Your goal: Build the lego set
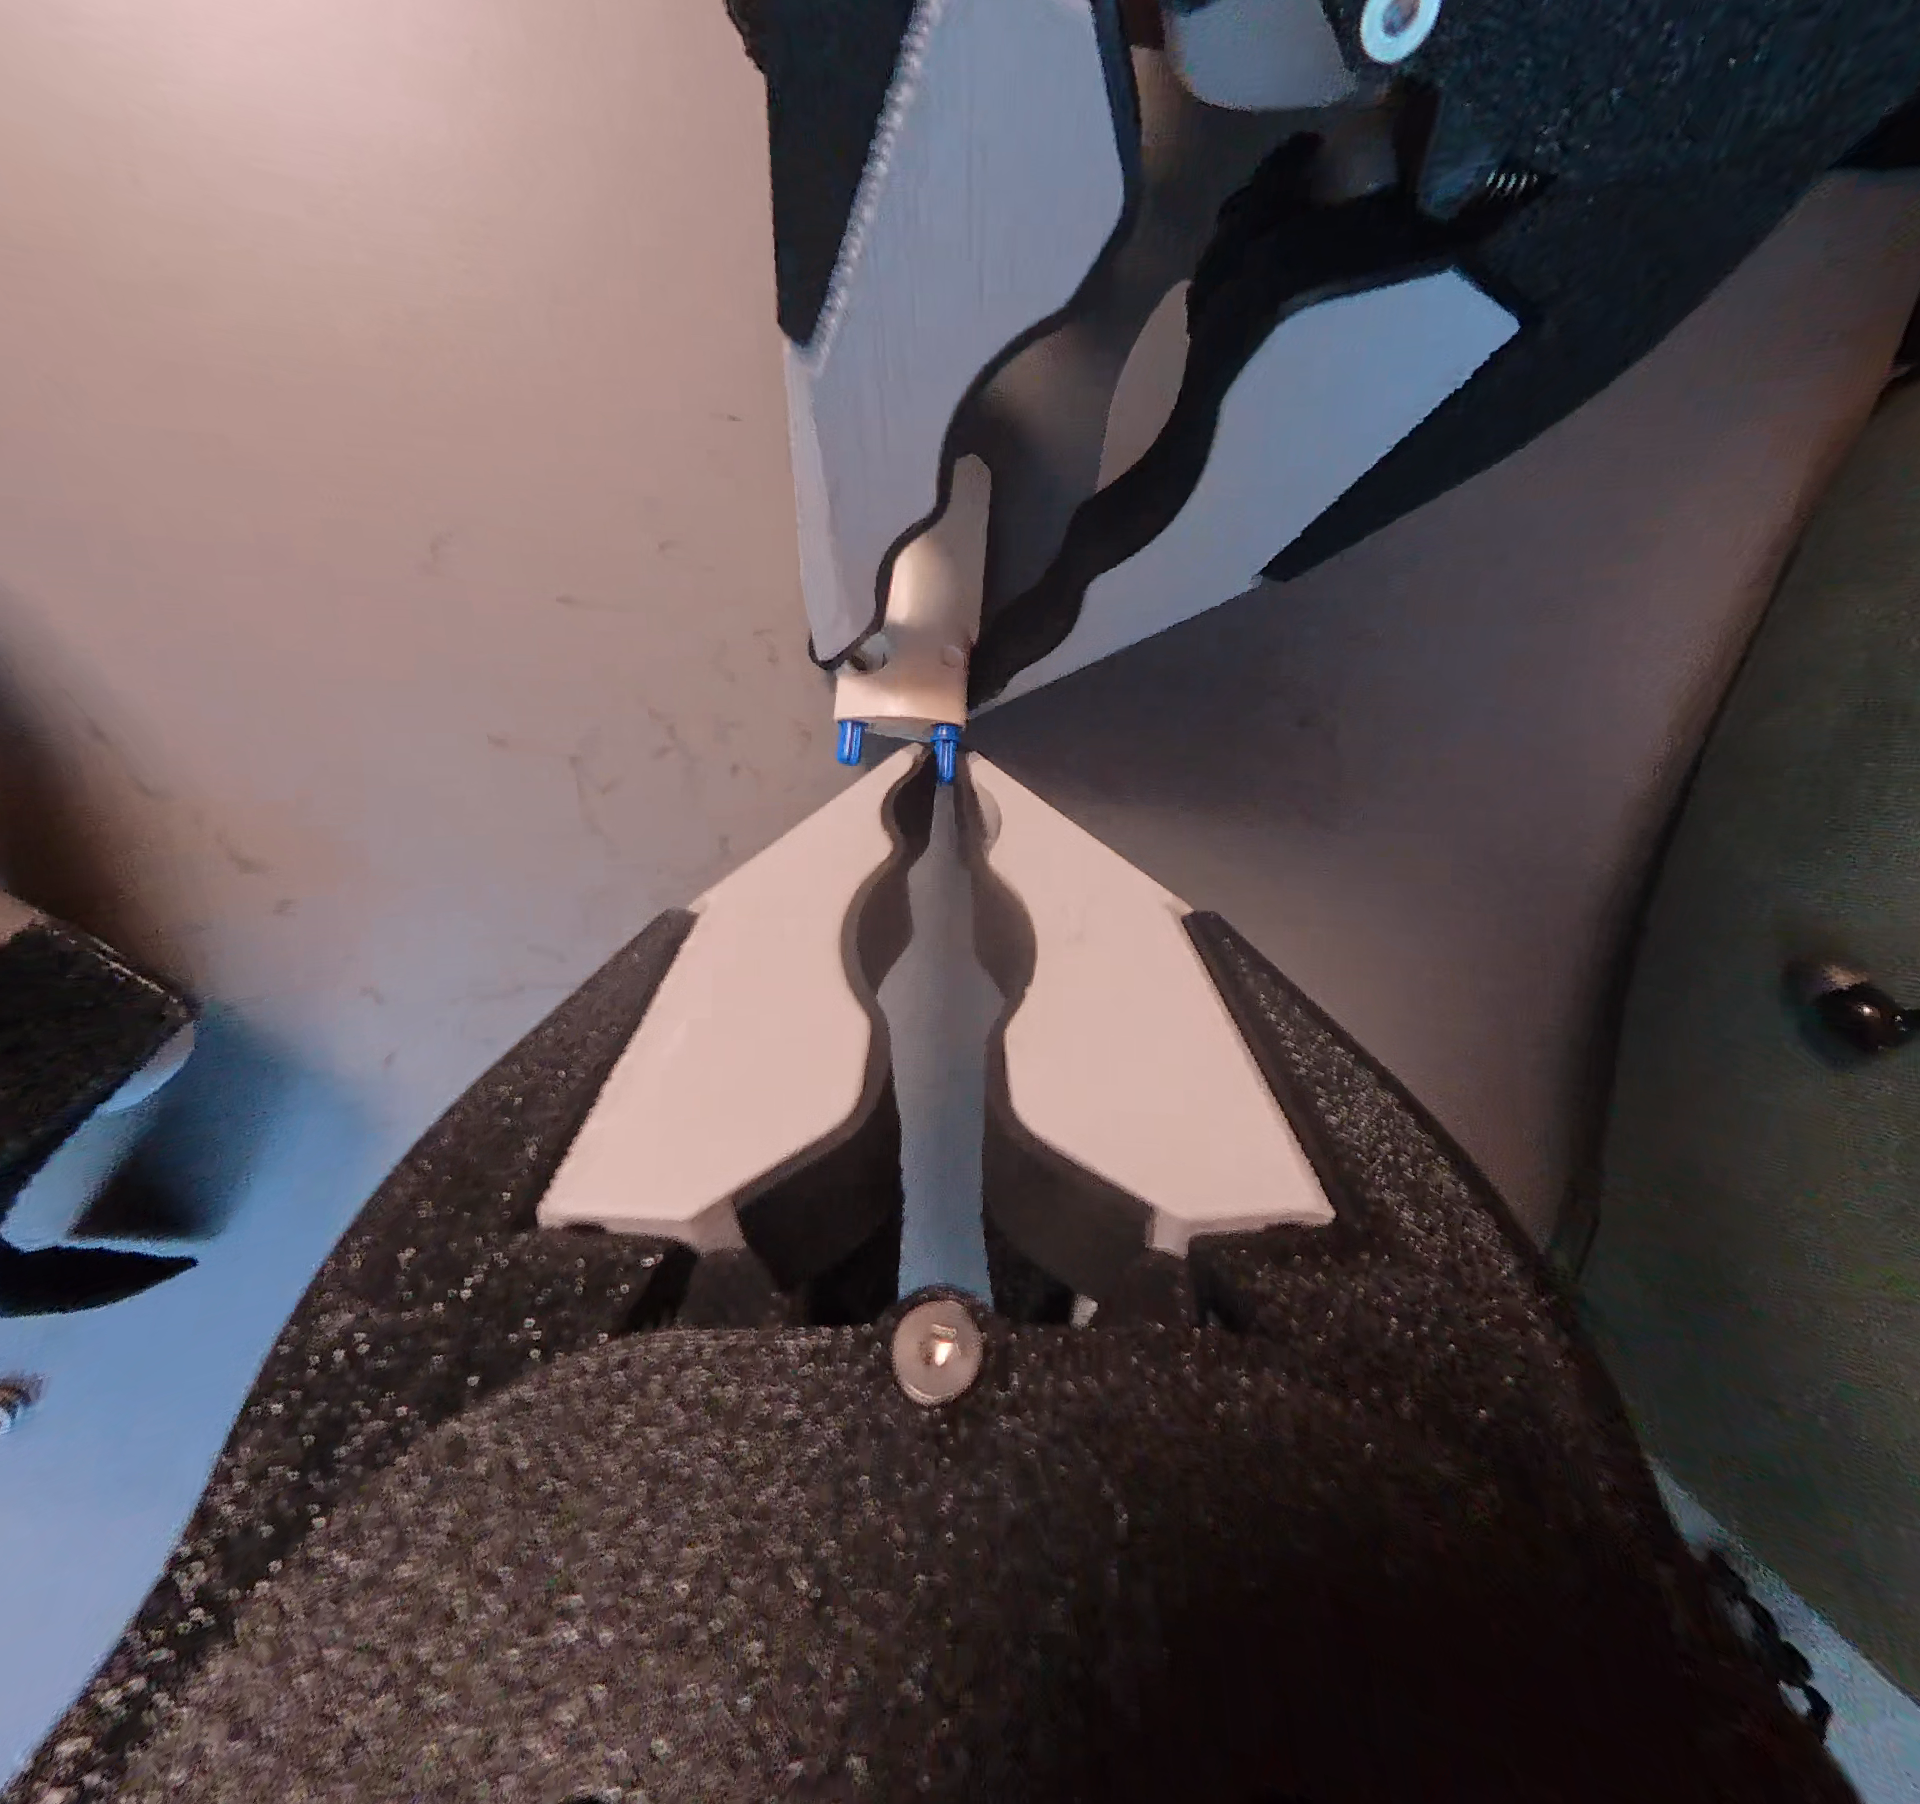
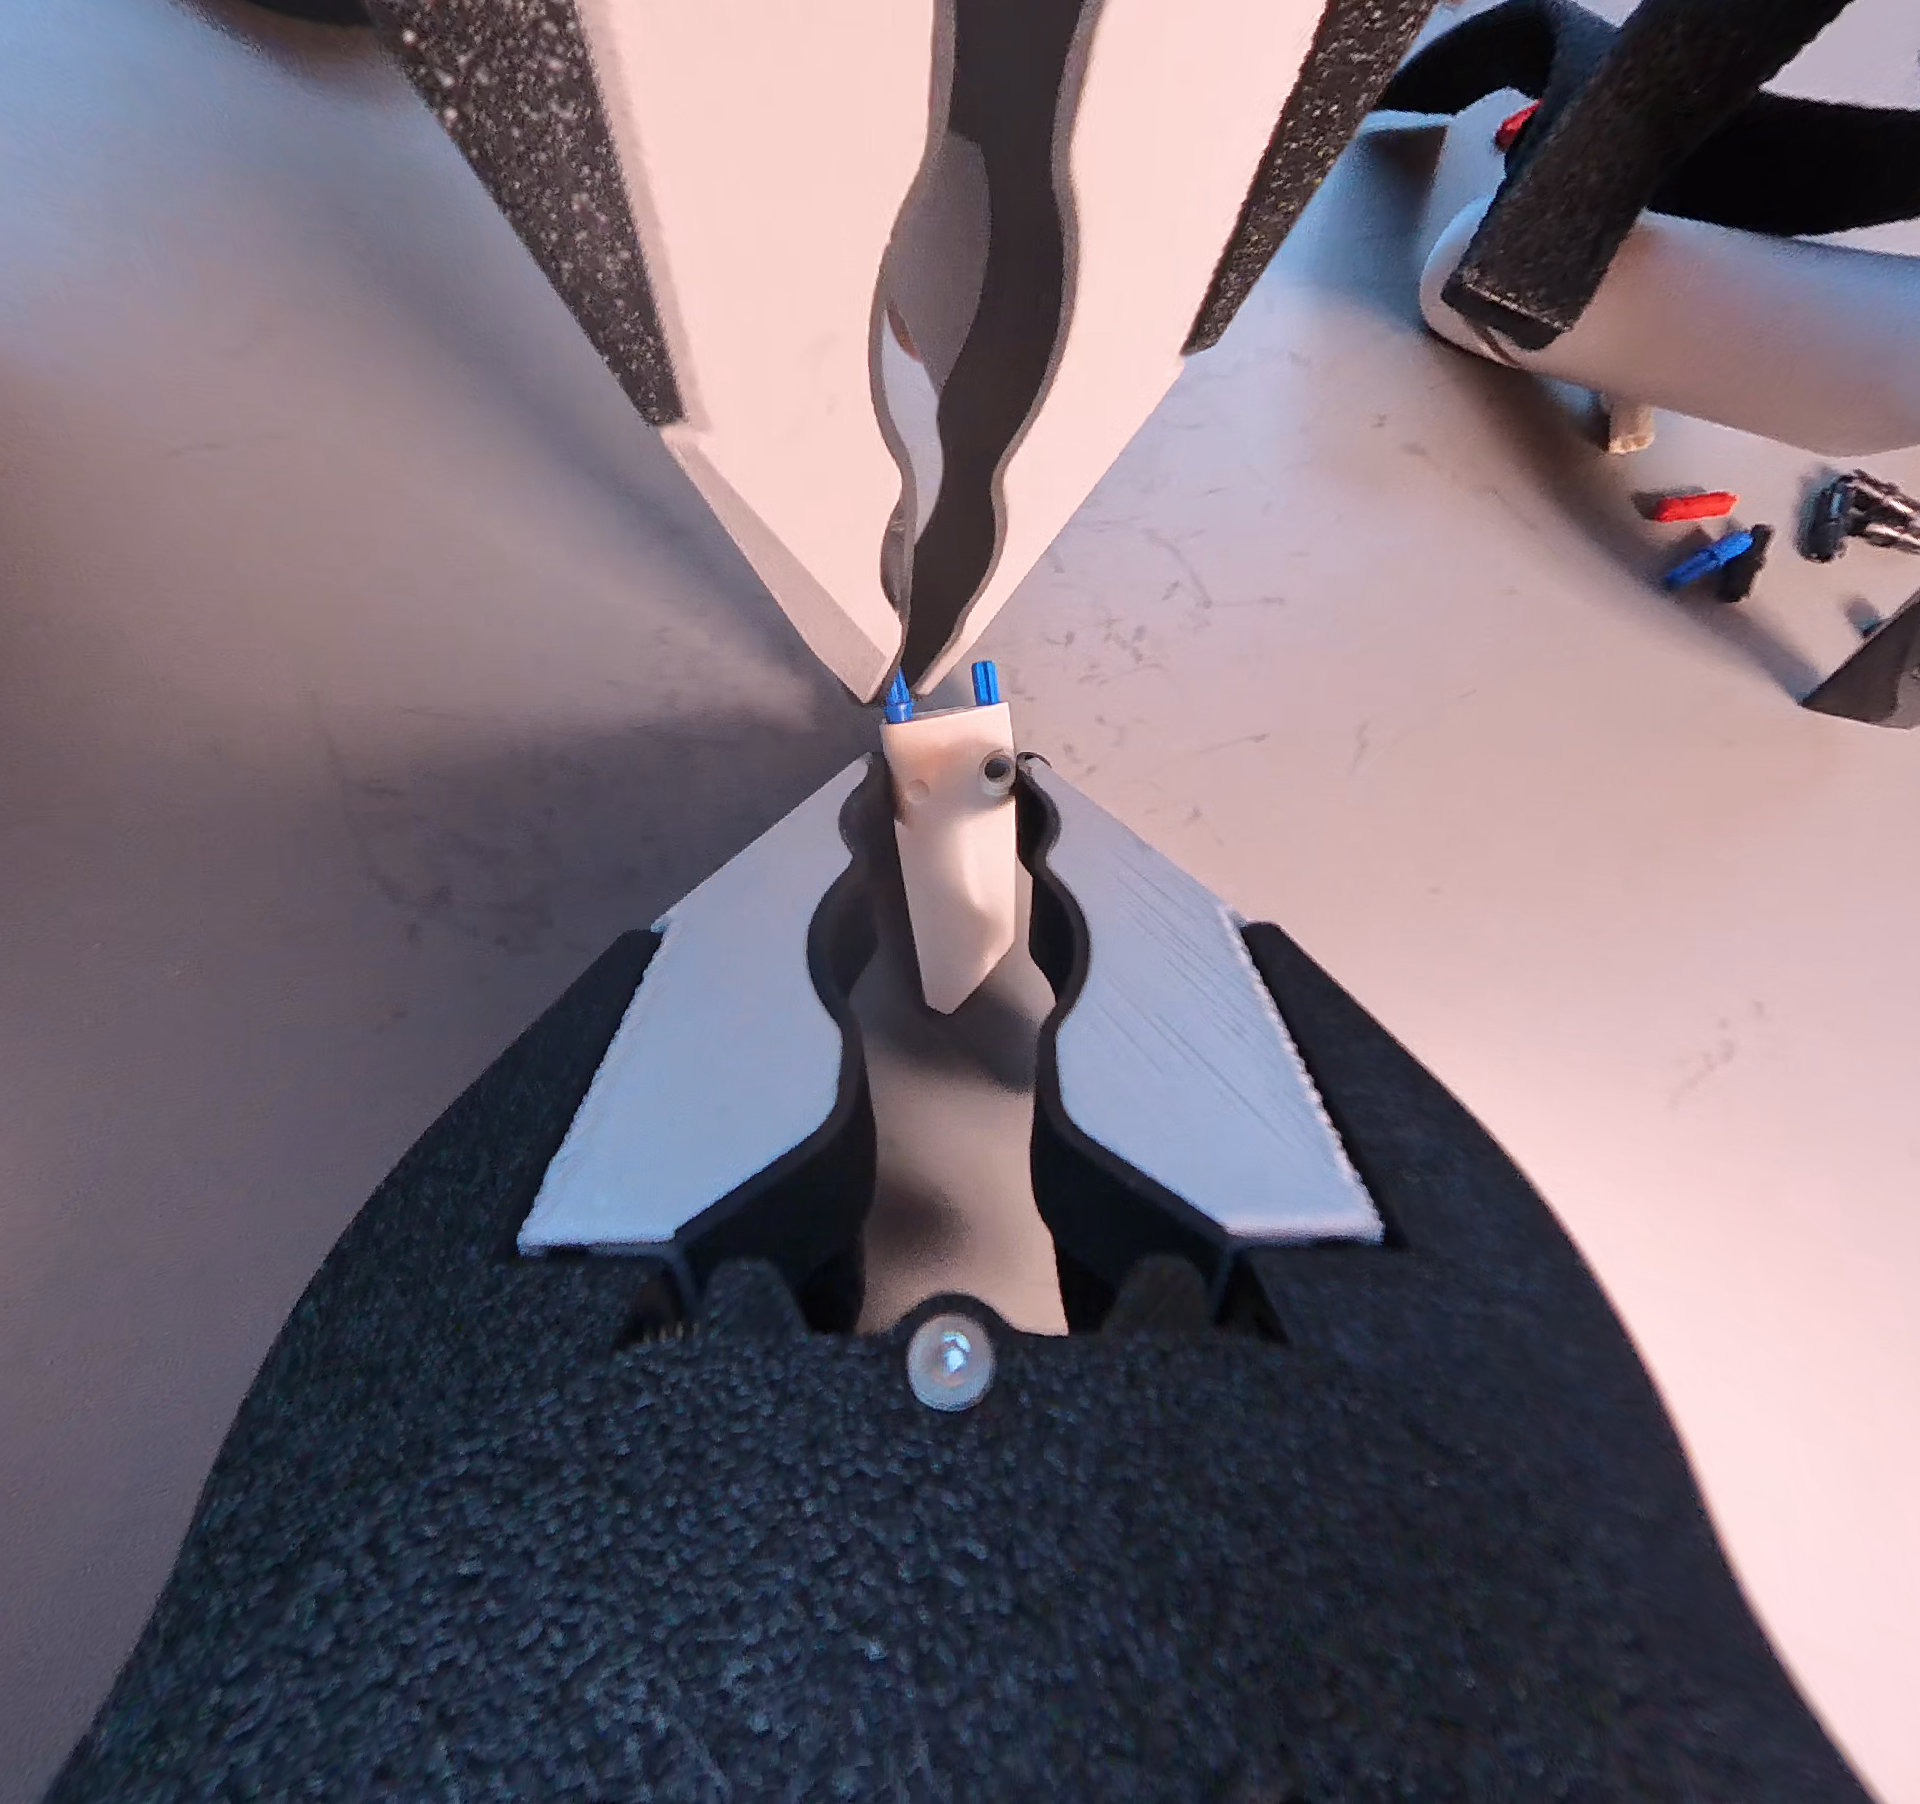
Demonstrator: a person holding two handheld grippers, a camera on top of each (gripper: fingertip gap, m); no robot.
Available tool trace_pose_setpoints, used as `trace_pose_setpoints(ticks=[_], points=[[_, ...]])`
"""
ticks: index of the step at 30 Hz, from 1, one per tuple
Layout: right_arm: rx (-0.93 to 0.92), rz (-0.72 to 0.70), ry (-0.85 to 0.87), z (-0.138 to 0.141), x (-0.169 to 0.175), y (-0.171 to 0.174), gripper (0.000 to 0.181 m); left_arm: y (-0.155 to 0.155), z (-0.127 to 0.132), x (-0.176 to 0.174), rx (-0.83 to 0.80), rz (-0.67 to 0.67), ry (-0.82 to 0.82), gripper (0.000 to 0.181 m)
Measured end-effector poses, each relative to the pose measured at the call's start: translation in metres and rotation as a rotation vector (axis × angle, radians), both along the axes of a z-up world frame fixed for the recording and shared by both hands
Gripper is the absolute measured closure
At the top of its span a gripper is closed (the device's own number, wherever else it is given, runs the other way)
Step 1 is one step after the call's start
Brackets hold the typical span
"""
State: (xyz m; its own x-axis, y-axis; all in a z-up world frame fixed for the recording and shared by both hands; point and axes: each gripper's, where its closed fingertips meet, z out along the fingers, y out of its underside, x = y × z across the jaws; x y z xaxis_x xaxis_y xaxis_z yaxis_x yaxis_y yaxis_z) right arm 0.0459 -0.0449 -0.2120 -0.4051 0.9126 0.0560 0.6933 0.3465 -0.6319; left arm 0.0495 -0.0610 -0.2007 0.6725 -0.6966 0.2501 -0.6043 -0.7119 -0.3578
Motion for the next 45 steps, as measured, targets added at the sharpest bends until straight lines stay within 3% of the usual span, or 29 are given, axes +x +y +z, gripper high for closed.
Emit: trace_pose_setpoints(ticks=[8,16,20,25,36,40,45], points=[[-0.012,0.029,0.031,0.0,0.001,-0.005,0.158,-0.003,-0.001,0.006,-0.011,0.036,-0.18,0.179],[-0.004,0.035,0.043,0.0,0.002,-0.005,0.156,-0.005,0.002,0.002,0.15,0.064,-0.218,0.175],[-0.05,0.048,0.055,0.006,0.007,-0.004,0.147,-0.01,0.006,-0.002,0.206,0.099,-0.247,0.171],[-0.051,0.062,0.024,-0.001,0.009,-0.004,0.158,-0.005,0.0,0.005,0.234,0.092,-0.243,0.177],[-0.051,0.042,0.028,-0.001,0.005,-0.008,0.159,-0.006,0.002,0.002,0.287,0.029,-0.205,0.177],[-0.036,0.038,0.034,-0.001,0.005,-0.009,0.159,-0.011,0.011,-0.021,0.319,0.133,-0.251,0.146],[-0.039,0.037,0.041,-0.001,0.005,-0.009,0.158,-0.014,-0.005,-0.011,0.349,0.109,-0.236,0.138]])
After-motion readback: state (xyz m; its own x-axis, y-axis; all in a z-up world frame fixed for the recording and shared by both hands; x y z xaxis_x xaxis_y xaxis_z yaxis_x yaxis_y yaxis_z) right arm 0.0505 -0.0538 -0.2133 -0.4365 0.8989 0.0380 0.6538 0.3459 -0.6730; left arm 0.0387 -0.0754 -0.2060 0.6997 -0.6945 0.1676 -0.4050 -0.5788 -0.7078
